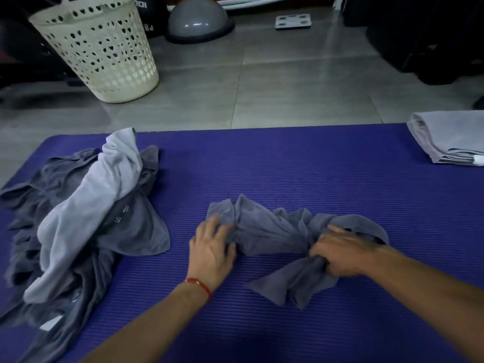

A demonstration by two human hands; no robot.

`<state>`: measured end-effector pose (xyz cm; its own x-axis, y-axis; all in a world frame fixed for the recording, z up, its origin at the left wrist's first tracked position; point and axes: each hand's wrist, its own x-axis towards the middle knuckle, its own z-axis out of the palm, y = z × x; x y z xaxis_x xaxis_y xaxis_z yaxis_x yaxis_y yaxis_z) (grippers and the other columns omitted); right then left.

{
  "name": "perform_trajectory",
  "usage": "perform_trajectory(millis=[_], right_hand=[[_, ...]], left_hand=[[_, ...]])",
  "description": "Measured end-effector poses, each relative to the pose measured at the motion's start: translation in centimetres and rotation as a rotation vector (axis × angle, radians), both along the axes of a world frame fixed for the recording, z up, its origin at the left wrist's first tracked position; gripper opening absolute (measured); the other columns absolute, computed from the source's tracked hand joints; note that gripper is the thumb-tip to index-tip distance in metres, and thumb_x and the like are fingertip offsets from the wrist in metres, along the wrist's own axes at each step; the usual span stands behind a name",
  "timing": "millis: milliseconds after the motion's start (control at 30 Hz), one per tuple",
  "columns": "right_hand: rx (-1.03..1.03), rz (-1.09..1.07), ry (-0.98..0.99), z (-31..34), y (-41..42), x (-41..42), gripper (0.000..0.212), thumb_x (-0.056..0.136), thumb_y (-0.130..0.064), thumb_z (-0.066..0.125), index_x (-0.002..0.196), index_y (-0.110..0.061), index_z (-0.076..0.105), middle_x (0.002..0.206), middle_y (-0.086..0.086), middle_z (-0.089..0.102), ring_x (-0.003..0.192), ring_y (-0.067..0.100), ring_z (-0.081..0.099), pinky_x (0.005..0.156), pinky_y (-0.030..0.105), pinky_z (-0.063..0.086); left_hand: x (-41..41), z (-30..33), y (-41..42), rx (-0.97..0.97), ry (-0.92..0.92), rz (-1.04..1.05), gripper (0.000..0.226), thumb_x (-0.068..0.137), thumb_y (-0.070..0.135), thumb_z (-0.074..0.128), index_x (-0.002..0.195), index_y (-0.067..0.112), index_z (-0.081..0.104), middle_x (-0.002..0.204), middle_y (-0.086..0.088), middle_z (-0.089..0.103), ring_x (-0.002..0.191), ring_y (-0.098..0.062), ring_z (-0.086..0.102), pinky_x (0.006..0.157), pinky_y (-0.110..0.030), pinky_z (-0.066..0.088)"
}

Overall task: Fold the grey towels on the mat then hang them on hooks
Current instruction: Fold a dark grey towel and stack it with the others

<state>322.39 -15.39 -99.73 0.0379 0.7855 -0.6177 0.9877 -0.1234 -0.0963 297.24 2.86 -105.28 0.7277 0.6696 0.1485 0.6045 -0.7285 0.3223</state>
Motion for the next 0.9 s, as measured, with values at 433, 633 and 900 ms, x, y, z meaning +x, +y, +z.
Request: perform_trajectory(millis=[433,633,900], right_hand=[[0.510,-0.735,0.647,4.0,3.1,-0.6,0.060,0.095,-0.054,0.059,0.150,-0.048,0.034,0.149,-0.018,0.044,0.135,0.002,0.045,0.111,0.038,0.042],[0.222,-0.855,1.021,3.8,5.2,-1.0,0.054,0.098,0.000,0.052,0.143,-0.031,0.053,0.136,0.008,0.062,0.124,0.025,0.061,0.111,0.045,0.047],[0.488,-0.772,0.665,2.9,4.5,-1.1,0.026,0.088,-0.002,0.075,0.099,-0.026,0.078,0.101,-0.005,0.077,0.098,0.011,0.072,0.094,0.042,0.058]], left_hand=[[1.6,5.0,-0.9,0.033,-0.331,-0.512,0.052,0.087,-0.002,0.050,0.132,0.021,0.060,0.113,0.002,0.068,0.098,-0.025,0.063,0.083,-0.042,0.051],[0.4,5.9,-2.5,-0.111,-0.304,-0.503,0.050,0.075,0.000,0.048,0.117,0.026,0.050,0.106,0.005,0.061,0.096,-0.014,0.058,0.077,-0.035,0.051],[-0.5,4.3,-2.3,-0.323,-0.217,-0.357,0.041,0.082,0.031,0.050,0.122,0.037,0.041,0.109,0.005,0.059,0.094,-0.013,0.060,0.079,-0.035,0.053]])
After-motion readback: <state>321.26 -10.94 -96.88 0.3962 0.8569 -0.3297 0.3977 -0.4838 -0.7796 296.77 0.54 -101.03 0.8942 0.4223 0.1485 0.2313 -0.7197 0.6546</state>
